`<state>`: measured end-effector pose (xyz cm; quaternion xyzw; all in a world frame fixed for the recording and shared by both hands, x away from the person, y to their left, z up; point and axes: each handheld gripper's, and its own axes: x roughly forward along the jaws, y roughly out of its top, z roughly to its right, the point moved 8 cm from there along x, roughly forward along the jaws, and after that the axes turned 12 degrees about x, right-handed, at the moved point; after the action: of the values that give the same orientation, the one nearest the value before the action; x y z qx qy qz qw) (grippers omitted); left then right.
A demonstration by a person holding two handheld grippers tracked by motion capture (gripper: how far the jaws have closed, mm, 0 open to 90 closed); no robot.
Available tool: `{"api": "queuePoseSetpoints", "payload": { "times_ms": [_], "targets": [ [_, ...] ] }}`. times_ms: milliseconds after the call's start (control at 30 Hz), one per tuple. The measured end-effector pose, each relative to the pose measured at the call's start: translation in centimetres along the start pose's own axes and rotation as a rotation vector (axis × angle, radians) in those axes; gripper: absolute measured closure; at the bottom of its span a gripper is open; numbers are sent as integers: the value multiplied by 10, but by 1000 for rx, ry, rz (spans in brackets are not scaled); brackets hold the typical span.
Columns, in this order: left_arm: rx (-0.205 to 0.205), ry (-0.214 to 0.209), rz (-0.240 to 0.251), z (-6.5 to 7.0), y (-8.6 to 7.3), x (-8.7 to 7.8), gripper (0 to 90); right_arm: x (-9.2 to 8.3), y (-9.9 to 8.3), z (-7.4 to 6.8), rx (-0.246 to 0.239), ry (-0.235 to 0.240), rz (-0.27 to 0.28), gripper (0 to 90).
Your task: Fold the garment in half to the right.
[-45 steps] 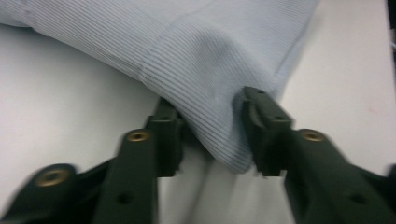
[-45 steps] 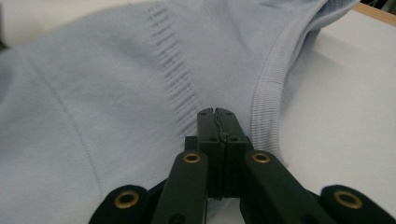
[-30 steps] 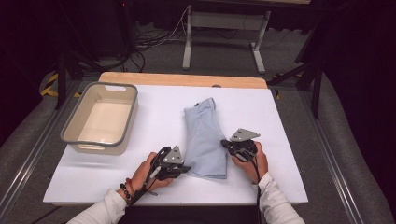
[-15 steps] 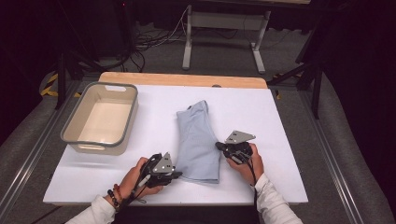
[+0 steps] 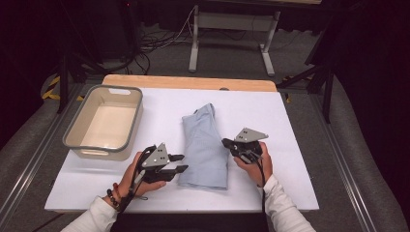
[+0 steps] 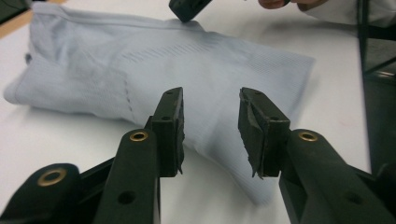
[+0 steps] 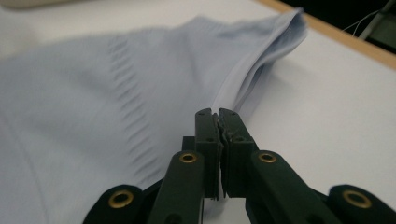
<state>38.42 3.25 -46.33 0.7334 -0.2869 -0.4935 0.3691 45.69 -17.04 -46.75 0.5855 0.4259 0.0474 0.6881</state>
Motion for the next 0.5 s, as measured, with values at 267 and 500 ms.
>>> {"api": "queuePoseSetpoints", "payload": {
  "times_ms": [267, 500],
  "targets": [
    [65, 53, -61, -16, 2, 32, 673, 28, 57, 6, -56, 38, 52, 871],
    [75, 43, -107, -20, -6, 41, 696, 71, 67, 16, -78, 44, -42, 864]
  ]
}}
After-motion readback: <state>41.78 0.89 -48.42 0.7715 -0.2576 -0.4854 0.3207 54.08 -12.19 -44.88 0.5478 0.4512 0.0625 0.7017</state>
